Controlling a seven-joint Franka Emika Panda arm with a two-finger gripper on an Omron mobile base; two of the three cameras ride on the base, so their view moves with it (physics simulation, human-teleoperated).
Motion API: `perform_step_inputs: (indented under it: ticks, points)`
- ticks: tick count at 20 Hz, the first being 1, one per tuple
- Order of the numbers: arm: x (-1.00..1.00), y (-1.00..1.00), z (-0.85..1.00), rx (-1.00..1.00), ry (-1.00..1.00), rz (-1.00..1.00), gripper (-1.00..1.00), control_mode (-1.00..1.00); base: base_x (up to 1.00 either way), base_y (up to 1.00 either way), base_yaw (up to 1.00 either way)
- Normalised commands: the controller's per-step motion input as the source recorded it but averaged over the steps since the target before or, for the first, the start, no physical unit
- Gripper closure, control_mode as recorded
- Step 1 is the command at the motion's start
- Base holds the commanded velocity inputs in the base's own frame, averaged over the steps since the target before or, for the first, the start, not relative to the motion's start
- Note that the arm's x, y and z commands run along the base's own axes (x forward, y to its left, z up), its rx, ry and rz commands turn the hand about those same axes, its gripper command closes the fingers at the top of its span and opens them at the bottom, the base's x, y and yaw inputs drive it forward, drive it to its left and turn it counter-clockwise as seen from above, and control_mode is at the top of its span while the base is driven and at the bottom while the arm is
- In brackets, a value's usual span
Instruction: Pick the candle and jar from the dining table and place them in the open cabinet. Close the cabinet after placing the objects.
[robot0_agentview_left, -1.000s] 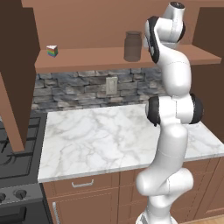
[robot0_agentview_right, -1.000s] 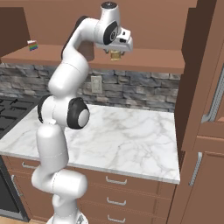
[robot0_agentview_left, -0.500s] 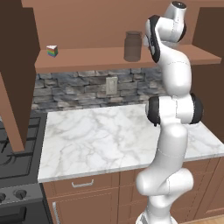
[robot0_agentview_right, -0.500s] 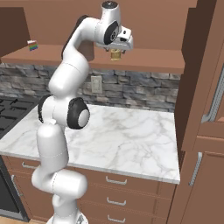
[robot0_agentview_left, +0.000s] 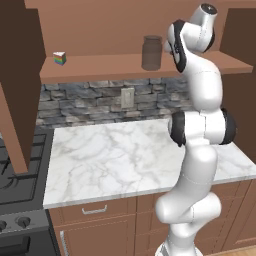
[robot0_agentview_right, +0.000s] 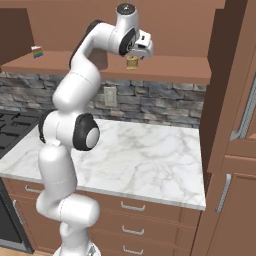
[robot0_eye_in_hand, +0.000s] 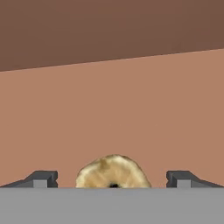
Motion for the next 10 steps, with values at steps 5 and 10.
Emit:
perform_step_inputs:
  ticks: [5, 10]
  points:
    - [-0.35, 0.0, 0.0, 0.0, -0.15, 0.0, -1.0, -1.0, 0.0, 0.0, 0.0]
    - [-0.51, 0.0, 0.0, 0.0, -0.13, 0.0, -1.0, -1.0, 0.0, 0.0, 0.0]
